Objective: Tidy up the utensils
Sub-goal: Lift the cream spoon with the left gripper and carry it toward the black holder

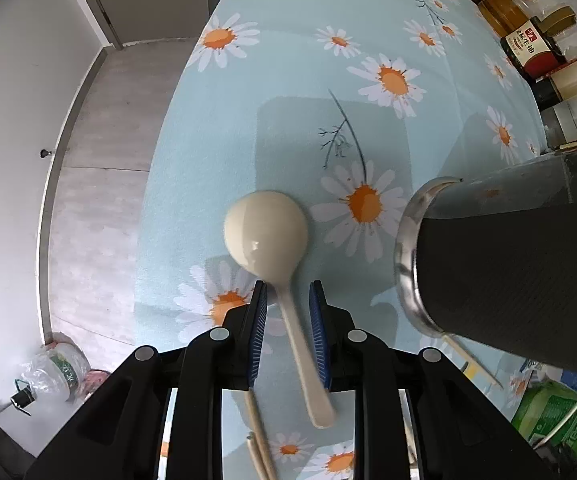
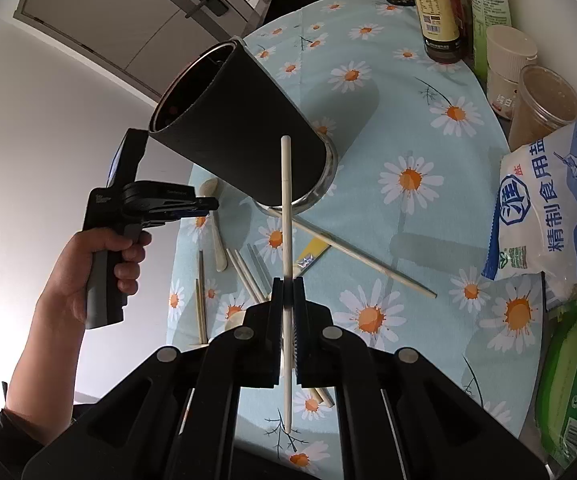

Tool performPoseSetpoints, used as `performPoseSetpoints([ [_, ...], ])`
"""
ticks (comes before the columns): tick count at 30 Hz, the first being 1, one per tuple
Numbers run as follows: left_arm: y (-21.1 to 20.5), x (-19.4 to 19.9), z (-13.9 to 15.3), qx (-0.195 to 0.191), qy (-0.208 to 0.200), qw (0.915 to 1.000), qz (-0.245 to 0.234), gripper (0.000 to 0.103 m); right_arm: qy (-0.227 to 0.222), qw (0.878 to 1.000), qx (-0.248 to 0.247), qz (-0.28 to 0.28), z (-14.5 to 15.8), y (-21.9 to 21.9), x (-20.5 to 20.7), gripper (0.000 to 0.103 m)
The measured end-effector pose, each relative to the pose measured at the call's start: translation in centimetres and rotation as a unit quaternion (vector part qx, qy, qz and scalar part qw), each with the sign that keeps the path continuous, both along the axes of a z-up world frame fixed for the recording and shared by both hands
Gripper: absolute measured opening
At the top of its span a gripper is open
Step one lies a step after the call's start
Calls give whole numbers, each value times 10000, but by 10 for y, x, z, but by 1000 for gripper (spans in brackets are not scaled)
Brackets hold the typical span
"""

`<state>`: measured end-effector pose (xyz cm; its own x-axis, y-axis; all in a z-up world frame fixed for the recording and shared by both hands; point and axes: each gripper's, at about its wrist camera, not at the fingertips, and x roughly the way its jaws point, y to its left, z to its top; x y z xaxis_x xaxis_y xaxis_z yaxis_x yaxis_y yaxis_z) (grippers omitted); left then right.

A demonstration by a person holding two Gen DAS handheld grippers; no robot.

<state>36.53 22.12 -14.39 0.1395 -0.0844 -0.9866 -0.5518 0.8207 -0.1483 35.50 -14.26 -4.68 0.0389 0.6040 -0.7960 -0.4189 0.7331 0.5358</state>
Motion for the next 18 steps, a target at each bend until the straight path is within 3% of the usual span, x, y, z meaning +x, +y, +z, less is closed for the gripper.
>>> performPoseSetpoints([
  [7,-15,7,1,430,131,9990,2,20,20,9999,49,93,-1,-5,1,6],
  [8,-16,7,2,531,157,9985,8,13,15,9999,64,108,0,-5,0,6],
  [13,-26,9,5,878,152,9959,-183,8,64,9996,151,218,0,-8,0,5],
  [18,-25,5,5,815,-7,9967,-30,7,67,9991,170,377,1,-9,1,6],
])
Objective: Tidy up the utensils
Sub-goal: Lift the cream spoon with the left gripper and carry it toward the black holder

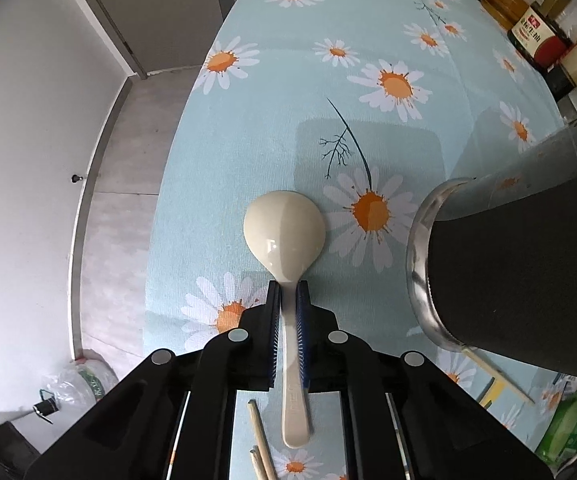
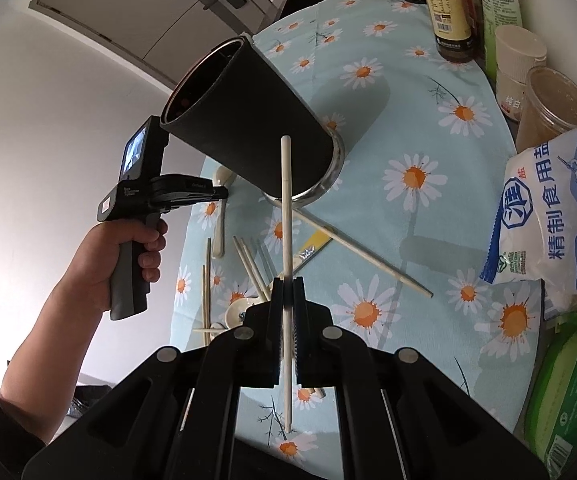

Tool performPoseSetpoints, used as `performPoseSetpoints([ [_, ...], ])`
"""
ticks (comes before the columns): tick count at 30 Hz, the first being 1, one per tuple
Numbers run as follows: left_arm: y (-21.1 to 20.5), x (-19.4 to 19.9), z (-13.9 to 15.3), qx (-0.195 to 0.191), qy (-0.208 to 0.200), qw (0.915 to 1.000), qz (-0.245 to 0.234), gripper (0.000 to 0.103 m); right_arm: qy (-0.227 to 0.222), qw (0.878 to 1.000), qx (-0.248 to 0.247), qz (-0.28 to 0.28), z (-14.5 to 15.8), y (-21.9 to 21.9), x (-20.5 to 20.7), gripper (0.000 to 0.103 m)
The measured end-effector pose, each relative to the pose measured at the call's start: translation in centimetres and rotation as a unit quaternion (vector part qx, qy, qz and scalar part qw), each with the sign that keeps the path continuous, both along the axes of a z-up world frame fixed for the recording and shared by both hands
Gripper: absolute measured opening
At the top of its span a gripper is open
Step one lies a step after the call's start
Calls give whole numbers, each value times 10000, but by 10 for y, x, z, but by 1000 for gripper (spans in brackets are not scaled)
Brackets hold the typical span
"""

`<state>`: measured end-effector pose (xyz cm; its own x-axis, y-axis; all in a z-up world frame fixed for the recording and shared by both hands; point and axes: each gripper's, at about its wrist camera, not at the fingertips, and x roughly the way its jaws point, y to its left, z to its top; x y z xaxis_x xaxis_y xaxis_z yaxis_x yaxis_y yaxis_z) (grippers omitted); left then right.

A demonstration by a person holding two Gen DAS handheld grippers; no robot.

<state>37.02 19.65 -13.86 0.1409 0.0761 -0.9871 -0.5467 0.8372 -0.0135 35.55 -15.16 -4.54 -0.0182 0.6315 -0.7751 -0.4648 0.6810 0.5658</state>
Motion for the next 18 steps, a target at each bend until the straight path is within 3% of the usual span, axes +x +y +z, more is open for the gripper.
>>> performPoseSetpoints([
  [18,-18,-52,45,-32,-948,9954,160,6,-21,9991,-27,427,3,-1,-6,6],
])
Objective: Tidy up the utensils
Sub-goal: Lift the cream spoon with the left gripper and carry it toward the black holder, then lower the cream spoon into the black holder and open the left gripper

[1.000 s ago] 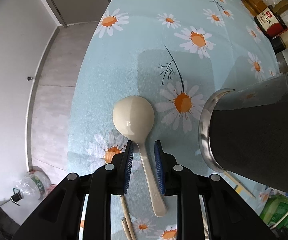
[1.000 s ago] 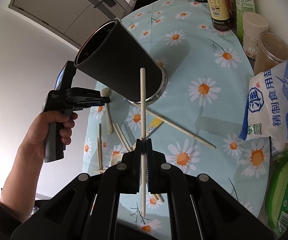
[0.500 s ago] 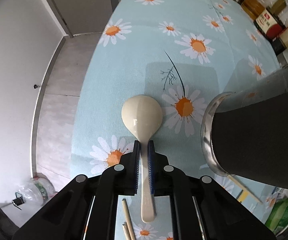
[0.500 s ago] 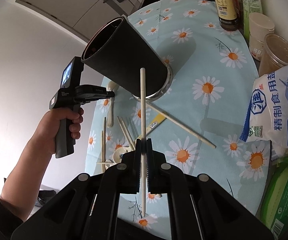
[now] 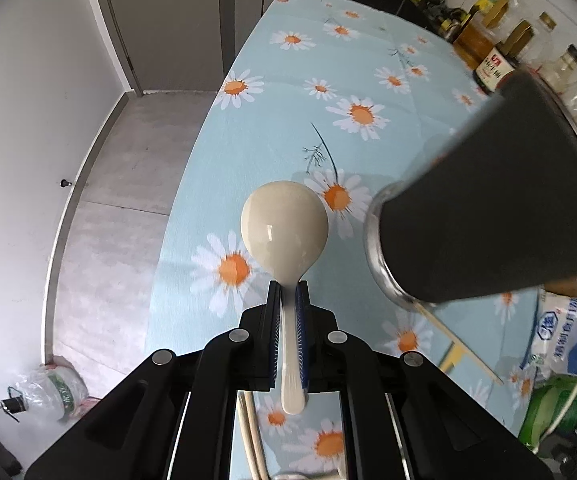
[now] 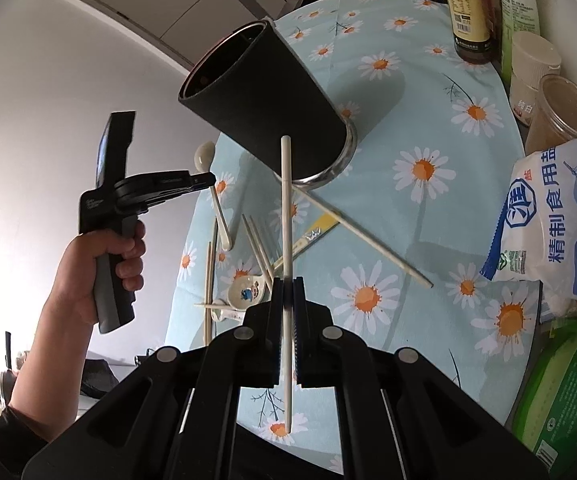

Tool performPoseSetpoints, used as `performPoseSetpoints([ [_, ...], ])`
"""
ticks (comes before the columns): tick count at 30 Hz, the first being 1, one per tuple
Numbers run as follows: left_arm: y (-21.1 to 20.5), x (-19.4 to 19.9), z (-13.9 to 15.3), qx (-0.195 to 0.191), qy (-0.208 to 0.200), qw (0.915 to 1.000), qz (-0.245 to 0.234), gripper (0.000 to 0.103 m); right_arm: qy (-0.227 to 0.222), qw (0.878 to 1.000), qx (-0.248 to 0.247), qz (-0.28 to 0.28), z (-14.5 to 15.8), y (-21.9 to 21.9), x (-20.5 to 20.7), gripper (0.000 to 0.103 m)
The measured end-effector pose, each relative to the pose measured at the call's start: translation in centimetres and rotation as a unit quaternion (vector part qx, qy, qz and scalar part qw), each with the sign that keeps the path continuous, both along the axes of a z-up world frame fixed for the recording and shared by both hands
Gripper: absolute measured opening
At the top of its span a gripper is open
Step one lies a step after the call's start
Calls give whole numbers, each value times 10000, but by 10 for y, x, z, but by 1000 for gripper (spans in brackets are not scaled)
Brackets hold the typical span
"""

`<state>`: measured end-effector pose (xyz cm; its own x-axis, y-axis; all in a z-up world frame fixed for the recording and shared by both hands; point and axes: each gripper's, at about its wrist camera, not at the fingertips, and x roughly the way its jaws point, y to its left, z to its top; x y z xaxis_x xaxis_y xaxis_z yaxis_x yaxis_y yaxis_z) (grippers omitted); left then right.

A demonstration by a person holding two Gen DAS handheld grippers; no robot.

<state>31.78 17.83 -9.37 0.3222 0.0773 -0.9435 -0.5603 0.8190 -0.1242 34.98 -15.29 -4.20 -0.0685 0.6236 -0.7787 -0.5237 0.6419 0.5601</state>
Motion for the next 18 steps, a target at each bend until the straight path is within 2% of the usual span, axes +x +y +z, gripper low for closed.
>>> performPoseSetpoints([
  [11,-24,-39,31,98,-559,9984,-61,6,-114,9993,-62,339,5,3,-14,5],
  [18,-38,-58,63,156,-993,9941,-399,6,-373,9987,64,353,15,10,-16,5],
])
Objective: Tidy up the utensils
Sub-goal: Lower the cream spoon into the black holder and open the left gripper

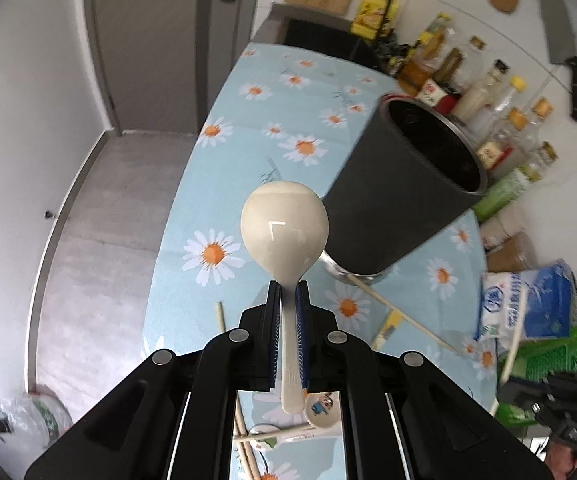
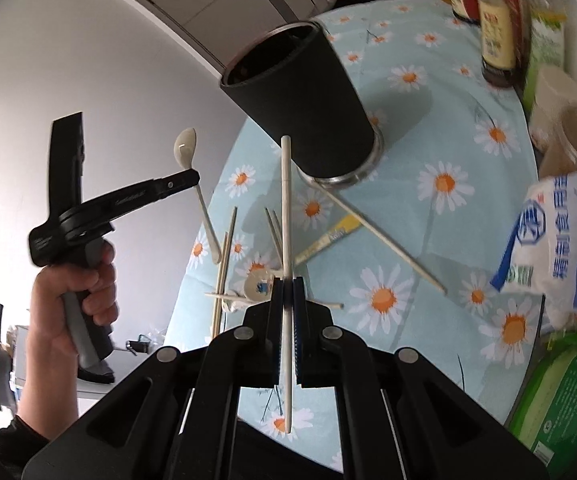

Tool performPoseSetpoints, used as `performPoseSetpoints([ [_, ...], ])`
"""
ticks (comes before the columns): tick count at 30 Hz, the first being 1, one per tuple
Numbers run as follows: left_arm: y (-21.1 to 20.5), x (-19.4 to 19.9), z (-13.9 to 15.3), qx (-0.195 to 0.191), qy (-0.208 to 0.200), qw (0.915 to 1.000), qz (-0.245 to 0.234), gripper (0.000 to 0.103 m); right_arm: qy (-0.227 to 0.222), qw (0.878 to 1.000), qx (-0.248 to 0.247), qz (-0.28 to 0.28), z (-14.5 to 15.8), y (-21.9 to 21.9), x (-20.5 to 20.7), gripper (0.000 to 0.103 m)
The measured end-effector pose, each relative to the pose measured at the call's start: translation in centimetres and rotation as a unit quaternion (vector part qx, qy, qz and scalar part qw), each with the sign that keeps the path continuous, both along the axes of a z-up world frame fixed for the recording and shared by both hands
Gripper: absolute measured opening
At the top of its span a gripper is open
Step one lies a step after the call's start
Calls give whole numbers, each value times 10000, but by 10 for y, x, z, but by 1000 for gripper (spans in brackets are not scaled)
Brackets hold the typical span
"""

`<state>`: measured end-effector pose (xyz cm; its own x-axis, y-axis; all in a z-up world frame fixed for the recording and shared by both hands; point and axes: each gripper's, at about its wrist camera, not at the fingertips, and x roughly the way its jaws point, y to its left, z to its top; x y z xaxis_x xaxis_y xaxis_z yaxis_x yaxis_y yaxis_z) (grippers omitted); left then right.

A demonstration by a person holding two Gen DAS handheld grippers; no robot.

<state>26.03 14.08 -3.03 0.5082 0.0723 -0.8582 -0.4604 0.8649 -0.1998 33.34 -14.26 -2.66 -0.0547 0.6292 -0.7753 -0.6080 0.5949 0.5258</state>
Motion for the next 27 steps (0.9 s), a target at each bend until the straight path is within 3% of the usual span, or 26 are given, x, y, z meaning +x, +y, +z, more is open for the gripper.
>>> performPoseSetpoints([
  [10,-9,-13,45,37,-656,9955,-690,6,-694,9971,173,-271,24,27,-2,5],
  [15,-12,-12,64,11,-966,9891,-1107,6,-1108,9907,687,-397,52,36,-1,5],
  [22,-16,-4,95,29,-1638,9727,-1646,6,-2485,9579,1138,-882,91,43,-6,5],
  [27,-17,6,118,196,-2092,9587,-1919,6,-2623,9470,1343,-1280,99,46,17,5],
])
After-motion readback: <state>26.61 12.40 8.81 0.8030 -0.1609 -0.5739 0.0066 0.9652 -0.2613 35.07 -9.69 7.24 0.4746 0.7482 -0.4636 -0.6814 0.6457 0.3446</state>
